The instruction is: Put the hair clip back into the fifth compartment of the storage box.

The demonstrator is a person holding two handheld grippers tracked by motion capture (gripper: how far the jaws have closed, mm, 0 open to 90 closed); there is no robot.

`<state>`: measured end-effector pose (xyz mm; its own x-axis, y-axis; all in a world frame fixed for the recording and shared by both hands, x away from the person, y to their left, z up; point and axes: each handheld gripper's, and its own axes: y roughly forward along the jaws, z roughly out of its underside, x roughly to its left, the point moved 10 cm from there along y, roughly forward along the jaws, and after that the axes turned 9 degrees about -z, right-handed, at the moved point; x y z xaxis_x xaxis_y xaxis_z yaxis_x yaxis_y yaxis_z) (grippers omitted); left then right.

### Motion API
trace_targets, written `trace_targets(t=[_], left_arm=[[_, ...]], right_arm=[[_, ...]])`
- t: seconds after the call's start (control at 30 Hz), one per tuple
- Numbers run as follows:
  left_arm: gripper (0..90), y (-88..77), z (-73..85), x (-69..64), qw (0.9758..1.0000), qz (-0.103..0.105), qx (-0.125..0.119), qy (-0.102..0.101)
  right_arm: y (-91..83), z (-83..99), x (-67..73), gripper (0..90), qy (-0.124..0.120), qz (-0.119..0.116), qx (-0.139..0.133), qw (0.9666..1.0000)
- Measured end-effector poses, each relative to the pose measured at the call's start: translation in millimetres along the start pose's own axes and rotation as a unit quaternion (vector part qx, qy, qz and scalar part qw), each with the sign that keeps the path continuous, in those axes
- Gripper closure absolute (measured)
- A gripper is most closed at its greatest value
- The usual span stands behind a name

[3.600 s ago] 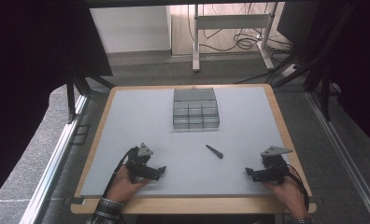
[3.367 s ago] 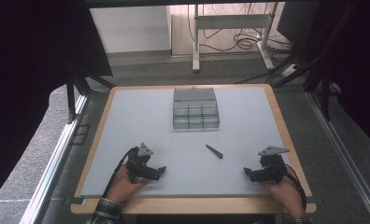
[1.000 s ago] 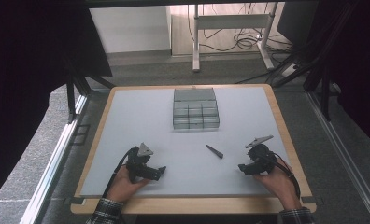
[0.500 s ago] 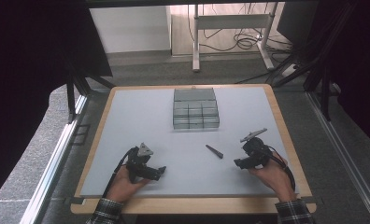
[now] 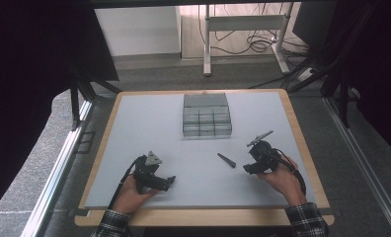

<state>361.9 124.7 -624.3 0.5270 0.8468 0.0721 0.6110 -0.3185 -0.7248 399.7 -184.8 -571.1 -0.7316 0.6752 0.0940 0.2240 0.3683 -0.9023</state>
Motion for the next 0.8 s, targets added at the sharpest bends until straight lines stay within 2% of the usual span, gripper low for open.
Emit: trace_targets(t=[0.1, 0.3, 0.5, 0.8], left_arm=[[0.0, 0.0, 0.0, 0.0, 1.0000, 0.000, 0.000, 0.000], [0.0, 0.0, 0.0, 0.0, 1.0000, 0.000, 0.000, 0.000], [0.0, 0.0, 0.0, 0.0, 1.0000, 0.000, 0.000, 0.000], [0.0, 0.0, 0.0, 0.0, 1.0000, 0.000, 0.000, 0.000]], right_arm=[[1.9, -2.2, 2.2, 45.7, -0.005, -0.004, 0.007, 1.0000], [7.0, -10.8, 10.5, 52.2, -0.007, -0.027, 0.021, 0.9994], [13.8, -18.0, 16.3, 52.8, -0.005, -0.048, 0.034, 0.9983], [24.5, -25.3, 22.1, 61.2, -0.022, -0.048, 0.058, 0.9969]])
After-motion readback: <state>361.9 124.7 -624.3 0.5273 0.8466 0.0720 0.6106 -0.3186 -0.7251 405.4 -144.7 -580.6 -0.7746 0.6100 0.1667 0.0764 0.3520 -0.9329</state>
